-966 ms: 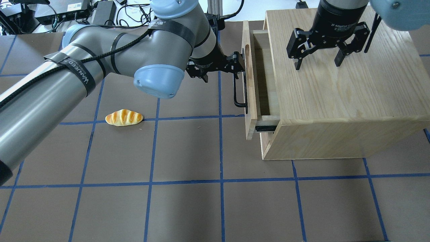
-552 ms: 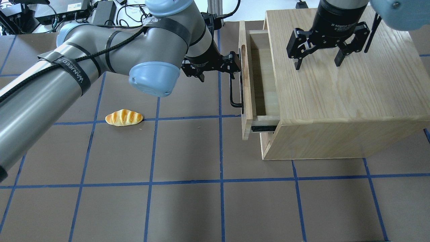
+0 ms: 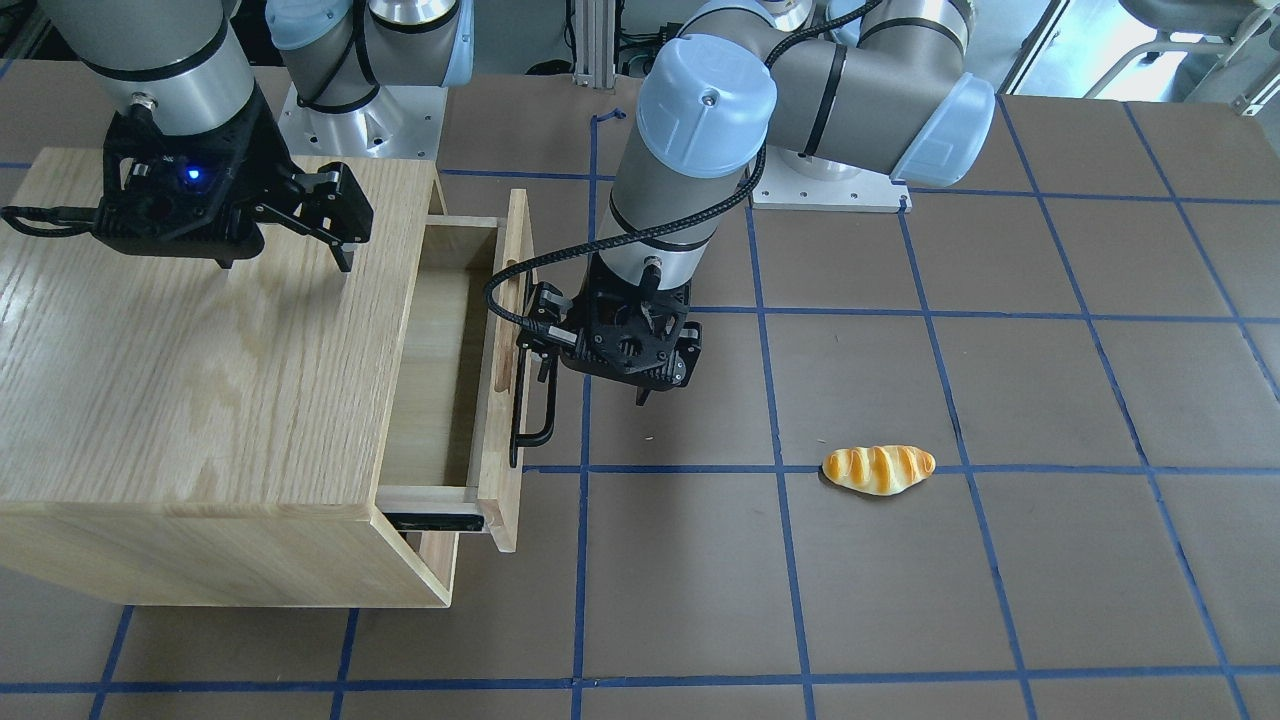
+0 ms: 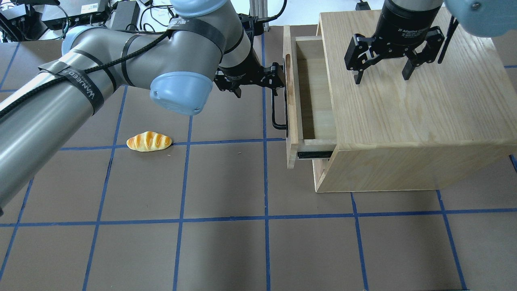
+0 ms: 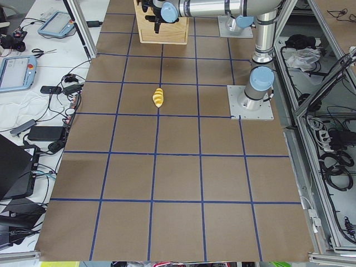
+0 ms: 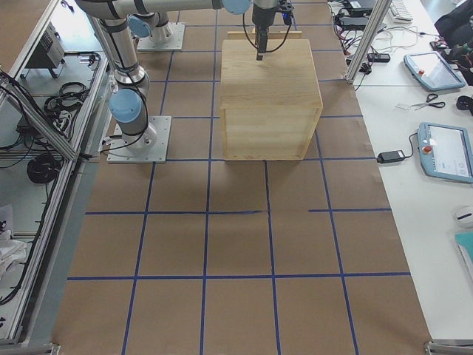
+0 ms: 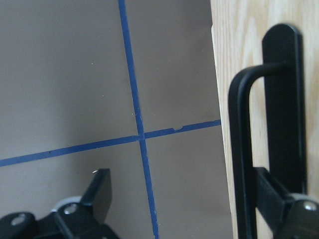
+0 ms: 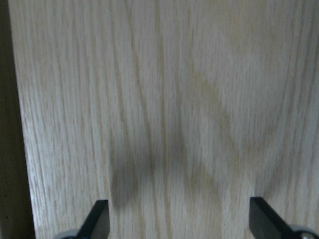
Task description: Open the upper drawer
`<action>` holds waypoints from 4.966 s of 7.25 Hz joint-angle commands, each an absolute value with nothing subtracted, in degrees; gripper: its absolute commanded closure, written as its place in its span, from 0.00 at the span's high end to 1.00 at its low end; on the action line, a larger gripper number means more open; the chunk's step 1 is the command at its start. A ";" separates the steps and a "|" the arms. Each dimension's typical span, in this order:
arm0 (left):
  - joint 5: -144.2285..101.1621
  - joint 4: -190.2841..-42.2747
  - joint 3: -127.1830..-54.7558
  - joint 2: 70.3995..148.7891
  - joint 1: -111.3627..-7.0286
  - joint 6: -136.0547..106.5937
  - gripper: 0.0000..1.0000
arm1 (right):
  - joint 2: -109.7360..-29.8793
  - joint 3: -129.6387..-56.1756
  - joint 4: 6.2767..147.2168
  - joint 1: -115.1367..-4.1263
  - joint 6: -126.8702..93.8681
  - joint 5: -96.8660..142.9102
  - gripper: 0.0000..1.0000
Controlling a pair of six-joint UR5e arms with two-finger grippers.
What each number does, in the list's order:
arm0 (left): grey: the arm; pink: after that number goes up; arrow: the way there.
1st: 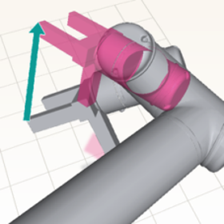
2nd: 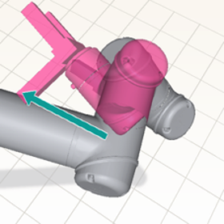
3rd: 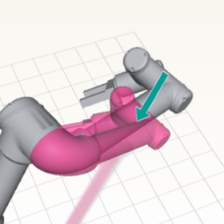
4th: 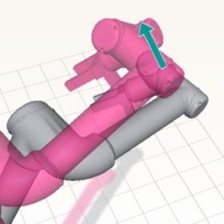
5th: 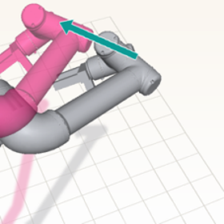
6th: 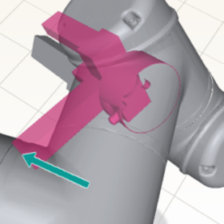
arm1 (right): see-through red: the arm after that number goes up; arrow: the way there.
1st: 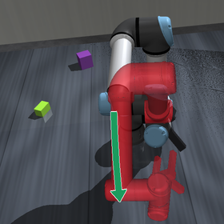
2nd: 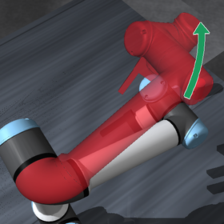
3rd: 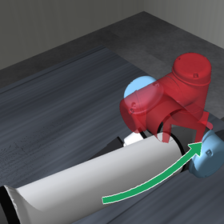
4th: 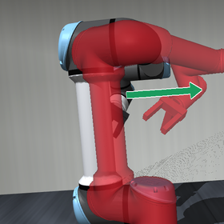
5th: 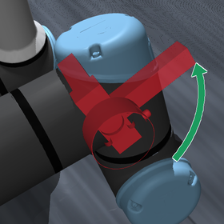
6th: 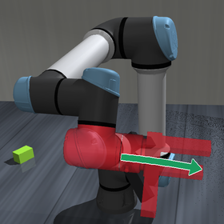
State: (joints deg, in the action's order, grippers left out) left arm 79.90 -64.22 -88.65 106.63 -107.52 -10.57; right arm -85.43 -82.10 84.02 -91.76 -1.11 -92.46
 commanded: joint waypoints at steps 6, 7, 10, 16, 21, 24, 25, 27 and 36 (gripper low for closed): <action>80.86 -65.57 -88.42 106.17 -105.29 -7.30 1.00 | -85.43 -82.18 84.02 -91.76 -1.06 -92.46 1.00; 81.99 -65.48 -88.42 106.17 -105.29 -7.29 1.00 | -85.43 -82.09 84.02 -91.76 -1.05 -92.46 1.00; 83.05 -65.48 -88.42 106.17 -105.21 -5.64 1.00 | -85.43 -82.18 84.02 -91.76 -1.14 -92.46 1.00; 83.06 -66.00 -88.50 105.21 -102.31 -1.25 1.00 | -85.43 -82.09 84.02 -91.76 -1.14 -92.46 1.00; 83.85 -67.50 -88.50 104.94 -100.90 0.25 1.00 | -85.43 -82.09 84.02 -91.76 -1.14 -92.46 1.00; 83.76 -67.94 -88.42 104.33 -100.37 0.88 1.00 | -85.43 -82.09 84.02 -91.76 -1.14 -92.46 1.00; 83.85 -68.20 -88.24 103.46 -100.46 0.10 1.00 | -85.43 -82.09 84.02 -91.76 -1.14 -92.46 1.00; 83.93 -74.32 -85.36 101.26 -100.20 0.09 1.00 | -85.43 -82.09 84.02 -91.76 -1.06 -92.46 1.00; 92.90 -92.27 -83.41 91.50 -86.84 0.70 1.00 | -85.43 -82.09 84.02 -91.76 -1.14 -92.46 1.00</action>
State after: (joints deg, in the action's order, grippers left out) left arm 92.91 -91.09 -83.31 92.11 -87.22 0.63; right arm -85.43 -82.09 84.02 -91.76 -1.14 -92.46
